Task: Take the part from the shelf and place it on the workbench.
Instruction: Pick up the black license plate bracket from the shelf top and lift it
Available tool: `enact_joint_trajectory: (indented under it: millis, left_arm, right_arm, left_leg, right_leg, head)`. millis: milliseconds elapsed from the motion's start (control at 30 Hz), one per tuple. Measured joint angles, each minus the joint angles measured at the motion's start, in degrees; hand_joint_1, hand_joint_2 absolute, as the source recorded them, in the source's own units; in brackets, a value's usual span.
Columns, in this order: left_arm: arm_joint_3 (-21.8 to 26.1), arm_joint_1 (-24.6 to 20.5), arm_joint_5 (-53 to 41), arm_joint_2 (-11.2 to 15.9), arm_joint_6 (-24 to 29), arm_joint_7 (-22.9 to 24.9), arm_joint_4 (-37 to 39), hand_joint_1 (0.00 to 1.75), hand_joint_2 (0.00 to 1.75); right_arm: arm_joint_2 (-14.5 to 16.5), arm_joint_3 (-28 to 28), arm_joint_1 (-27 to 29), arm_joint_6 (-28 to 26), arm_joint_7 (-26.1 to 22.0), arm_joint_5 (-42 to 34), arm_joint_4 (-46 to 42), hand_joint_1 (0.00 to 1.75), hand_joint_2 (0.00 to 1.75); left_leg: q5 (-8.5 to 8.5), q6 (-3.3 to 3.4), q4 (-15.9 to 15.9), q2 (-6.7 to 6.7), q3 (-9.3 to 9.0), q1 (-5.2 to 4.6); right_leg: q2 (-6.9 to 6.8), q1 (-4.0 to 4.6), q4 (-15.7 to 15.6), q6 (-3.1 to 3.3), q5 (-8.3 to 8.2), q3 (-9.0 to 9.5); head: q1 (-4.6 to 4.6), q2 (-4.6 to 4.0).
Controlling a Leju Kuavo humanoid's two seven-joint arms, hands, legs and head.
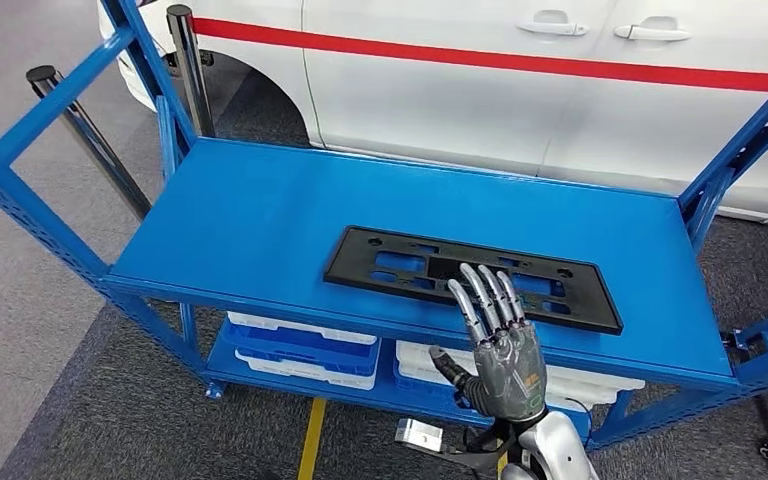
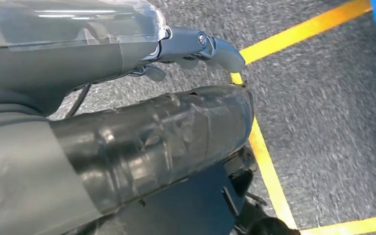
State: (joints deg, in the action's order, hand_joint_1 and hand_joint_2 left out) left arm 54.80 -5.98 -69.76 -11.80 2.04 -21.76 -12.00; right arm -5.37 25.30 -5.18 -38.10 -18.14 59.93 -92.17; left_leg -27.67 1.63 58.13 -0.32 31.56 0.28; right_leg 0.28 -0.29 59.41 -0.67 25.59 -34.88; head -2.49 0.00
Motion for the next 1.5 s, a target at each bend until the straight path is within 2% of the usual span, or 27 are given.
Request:
enact_joint_trajectory:
  millis: [133, 167, 233, 267, 300, 333, 367, 433, 467, 500, 600, 667, 767, 800, 833, 867, 933, 967, 1000, 1033, 1167, 1267, 1300, 1333, 1367, 1433, 1500]
  left_arm:
    - [-0.3, -0.2, -0.1, 0.0, 0.0, 0.1, 0.0, 0.00, 0.00]
    - [-0.3, -0.2, -0.1, 0.0, -0.1, 0.1, 0.0, 0.00, 0.00]
    - [-0.4, -0.2, -0.2, 0.0, -0.1, 0.2, 0.0, 0.00, 0.00]
    - [-0.4, -0.2, -0.2, 0.0, -0.1, 0.2, 0.0, 0.00, 0.00]
    - [-0.4, -0.1, -0.2, 0.0, -0.2, 0.3, 0.0, 0.00, 0.00]
    - [-0.5, 0.0, -0.2, 0.0, -0.2, 0.3, 0.0, 0.00, 0.00]
    - [-0.5, 0.0, -0.3, 0.1, -0.3, 0.4, 0.0, 0.00, 0.00]
    - [-0.5, 0.0, -0.4, 0.1, -0.4, 0.5, 0.0, 0.00, 0.00]
    - [-0.5, -0.1, -0.5, 0.1, -0.4, 0.5, 0.0, 0.00, 0.00]
    - [-0.6, -0.2, -0.6, 0.1, -0.4, 0.5, 0.0, 0.00, 0.00]
    - [-0.6, -0.2, -0.6, 0.1, -0.4, 0.6, 0.0, 0.00, 0.00]
    - [-0.6, -0.1, -0.6, 0.1, -0.4, 0.6, 0.0, 0.00, 0.00]
    - [-0.6, -0.4, -0.6, 0.0, 0.4, 0.8, 0.0, 0.00, 0.00]
    - [-0.6, -0.4, -0.6, 0.0, 1.0, 1.1, 0.0, 0.00, 0.00]
    - [-0.6, -0.3, -0.7, 0.0, 1.7, 1.4, 0.0, 0.00, 0.00]
    - [-0.6, -0.3, -0.7, 0.0, 2.4, 1.7, 0.0, 0.00, 0.00]
    - [-0.6, -0.3, -0.7, -0.1, 3.3, 2.1, 0.0, 0.00, 0.00]
    - [-0.6, -0.3, -0.7, -0.2, 3.5, 2.2, 0.0, 0.00, 0.00]
    - [-0.6, -0.4, -0.7, -0.2, 3.7, 2.3, 0.0, 0.00, 0.00]
    - [-0.6, -0.4, -0.7, -0.2, 3.8, 2.3, 0.0, 0.00, 0.00]
    - [-0.7, -0.5, -0.7, -0.2, 4.0, 2.4, 0.0, 0.00, 0.00]
    - [-0.7, -0.7, -0.8, -0.2, 4.0, 2.5, 0.0, 0.00, 0.00]
    - [-0.7, -0.6, -0.8, -0.2, 4.0, 2.5, 0.0, 0.00, 0.00]
    - [-0.8, -0.6, -0.9, -0.2, 4.1, 2.6, 0.0, 0.00, 0.00]
    - [-0.9, -0.5, -1.0, -0.2, 4.2, 2.6, 0.0, 0.00, 0.00]
    - [-1.0, -0.6, -1.2, -0.2, 4.3, 2.8, 0.0, 0.00, 0.00]
    - [-1.1, -0.8, -1.2, -0.2, 4.4, 2.9, 0.0, 0.00, 0.00]
  right_arm:
    - [-1.1, -1.0, 0.0, -0.8, 1.2, 3.1, -0.6, 0.00, 1.75]
    - [-1.3, -1.1, -0.1, -1.0, 1.5, 3.7, -0.7, 0.00, 1.75]
    - [-1.6, -1.3, 0.0, -1.3, 1.9, 4.8, -0.7, 0.00, 1.75]
    - [-1.7, -1.3, 0.1, -1.4, 2.0, 5.4, -0.7, 0.00, 1.75]
    - [-1.8, -1.4, 0.2, -1.4, 2.2, 6.0, -0.7, 0.00, 1.75]
    - [-1.9, -1.5, 0.3, -1.4, 2.3, 6.7, -0.7, 0.00, 1.75]
    - [-2.0, -1.7, 0.4, -1.4, 2.4, 7.4, -0.7, 0.00, 1.75]
    - [-2.2, -2.1, 0.5, -1.4, 2.6, 8.5, -0.7, 0.00, 1.75]
    - [-2.3, -2.2, 0.5, -1.5, 2.7, 9.0, -0.7, 0.00, 1.75]
    - [-2.3, -2.3, 0.6, -1.5, 2.8, 9.4, -0.7, 0.00, 1.75]
    - [-2.5, -2.7, 0.8, -1.6, 3.0, 10.4, -0.6, 0.00, 1.75]
    - [-2.7, -2.9, 0.7, -1.6, 3.1, 10.6, -0.6, 0.00, 1.75]
    - [-2.8, -3.4, 0.8, -1.6, 3.2, 10.8, -0.6, 0.00, 1.75]
    - [-2.9, -3.4, 1.0, -1.6, 3.3, 10.9, -0.5, 0.00, 1.75]
    - [-2.9, -3.5, 1.1, -1.6, 3.4, 11.0, -0.5, 0.00, 1.75]
    - [-3.0, -3.5, 1.3, -1.6, 3.5, 11.1, -0.4, 0.00, 1.75]
    - [-3.1, -3.6, 1.4, -1.6, 3.6, 11.1, -0.4, 0.00, 1.75]
    - [-3.2, -3.6, 1.4, -1.6, 3.6, 11.1, -0.4, 0.00, 1.75]
    - [-3.2, -3.6, 1.5, -1.6, 3.6, 11.0, -0.4, 0.00, 1.75]
    - [-3.2, -3.6, 1.6, -1.6, 3.6, 11.0, -0.3, 0.00, 1.75]
    - [-3.4, -3.6, 2.1, -1.6, 3.7, 11.0, -0.3, 0.00, 1.75]
    - [-3.4, -3.6, 2.1, -1.6, 3.8, 12.6, -0.3, 0.00, 1.75]
    - [-3.5, -3.6, 2.1, -1.6, 3.9, 13.6, -0.2, 0.00, 1.75]
    - [-3.6, -3.6, 2.1, -1.6, 4.0, 14.6, -0.1, 0.00, 1.75]
    - [-3.7, -3.5, 2.1, -1.6, 4.0, 15.4, -0.1, 0.00, 1.75]
    - [-4.1, -3.3, 2.0, -1.6, 3.9, 16.2, 0.0, 0.00, 1.75]
    - [-4.7, -2.6, 1.4, -1.6, 3.4, 15.5, 0.2, 0.00, 1.75]
  left_leg:
    - [-1.16, -1.17, 0.9, 0.05, -0.05, -0.06]
    - [-2.31, -1.39, 3.1, 0.08, 0.91, -0.05]
    - [-5.36, -1.64, 10.5, 0.11, 4.80, 0.05]
    - [-6.37, -1.69, 14.0, 0.11, 6.93, 0.07]
    - [-6.38, -1.68, 16.1, 0.11, 8.43, 0.08]
    - [-5.18, -1.58, 16.0, 0.11, 8.88, 0.08]
    - [-3.04, -1.37, 13.7, 0.11, 8.28, 0.06]
    - [1.44, -0.60, 6.2, 0.11, 5.34, -0.17]
    - [2.44, -0.21, 3.2, 0.11, 4.02, -0.36]
    - [2.65, 0.12, 1.5, 0.09, 3.23, -0.57]
    - [2.01, 0.95, -0.1, 0.01, 2.09, -0.58]
    - [1.90, 1.50, -0.8, 0.01, 0.83, -0.27]
    - [1.43, 1.77, -1.1, 0.06, -0.06, -0.12]
    - [1.17, 1.74, -1.0, 0.04, -0.28, -0.10]
    - [0.86, 1.66, -1.0, 0.02, -0.58, -0.06]
    - [0.50, 1.53, -1.0, -0.01, -1.00, 0.02]
    - [-0.33, 1.09, -0.9, -0.06, -2.08, 0.17]
    - [-0.71, 0.76, -0.7, -0.10, -2.36, 0.20]
    - [-1.10, 0.35, -0.6, -0.12, -2.42, 0.16]
    - [-1.38, -0.08, -0.3, -0.12, -2.45, 0.09]
    - [-3.31, -1.26, 2.2, -0.01, -1.97, 0.18]
    - [-8.05, -1.76, 11.8, 0.02, 3.10, 0.34]
    - [-9.00, -1.82, 14.7, 0.02, 4.92, 0.35]
    - [-8.85, -1.78, 15.9, 0.02, 5.97, 0.34]
    - [-7.51, -1.64, 15.0, 0.02, 6.06, 0.33]
    - [-2.60, -0.96, 8.1, 0.05, 3.86, 0.15]
    - [-0.09, -0.21, 2.2, 0.09, 1.99, -0.27]
  right_leg:
    - [0.11, -0.26, -0.7, 1.11, 0.48, 0.92]
    - [0.05, -0.40, -1.0, 1.45, 0.59, 1.30]
    - [-0.12, -0.30, -1.0, 2.01, 1.08, 1.93]
    - [-0.15, -0.21, -1.0, 2.16, 1.36, 2.19]
    - [-0.11, -0.12, -1.0, 2.22, 1.67, 2.51]
    - [-0.04, -0.04, -0.9, 2.21, 2.02, 2.92]
    - [0.04, 0.04, -0.9, 2.17, 2.41, 3.44]
    - [0.09, 0.23, -0.9, 1.91, 3.28, 4.43]
    - [0.11, 0.28, -0.9, 1.67, 3.64, 4.66]
    - [0.09, 0.27, -1.0, 1.37, 3.86, 4.79]
    - [0.03, 0.14, -0.4, 0.34, 3.76, 5.21]
    - [0.02, 0.04, 2.2, -0.19, 4.91, 4.30]
    - [0.02, -0.38, 11.6, -0.99, 8.91, -1.61]
    - [0.01, -0.56, 13.9, -1.21, 9.35, -3.52]
    - [0.00, -0.74, 14.2, -1.43, 8.54, -4.55]
    - [-0.02, -0.91, 12.5, -1.59, 6.56, -4.51]
    - [-0.09, -1.08, 5.4, -1.70, 1.45, -2.39]
    - [-0.20, -0.96, 2.4, -1.53, 0.52, -1.52]
    - [-0.28, -0.79, 0.7, -1.19, -0.07, -0.99]
    - [-0.33, -0.63, 0.3, -0.70, 0.25, -0.93]
    - [-0.26, -0.67, 0.0, 1.00, -0.04, -0.13]
    - [-0.31, -0.52, -0.1, 1.71, 0.28, 0.16]
    - [-0.29, -0.40, -0.1, 1.85, 0.39, 0.21]
    - [-0.25, -0.27, -0.1, 1.95, 0.50, 0.32]
    - [-0.19, -0.16, -0.1, 2.01, 0.62, 0.51]
    - [-0.14, 0.04, -0.1, 1.97, 0.92, 1.05]
    - [-0.13, 0.16, 0.0, 1.64, 1.09, 1.25]
  head:
    - [0.07, 0.00]
    - [0.08, 0.00]
    - [0.12, 0.00]
    - [0.11, 0.00]
    - [0.11, 0.00]
    - [0.11, 0.00]
    - [0.12, 0.00]
    - [0.08, 0.00]
    - [0.08, 0.00]
    - [0.03, 0.00]
    - [-0.02, 0.00]
    - [-0.09, -0.01]
    - [-0.12, -0.01]
    - [-0.12, 0.00]
    - [-0.11, 0.00]
    - [-0.12, 0.00]
    - [-0.13, 0.00]
    - [-0.16, 0.00]
    - [-0.16, 0.00]
    - [-0.18, 0.00]
    - [-0.13, 0.00]
    - [-0.13, 0.00]
    - [-0.13, 0.00]
    - [-0.12, 0.00]
    - [-0.12, 0.00]
    - [-0.13, 0.00]
    - [-0.11, 0.00]
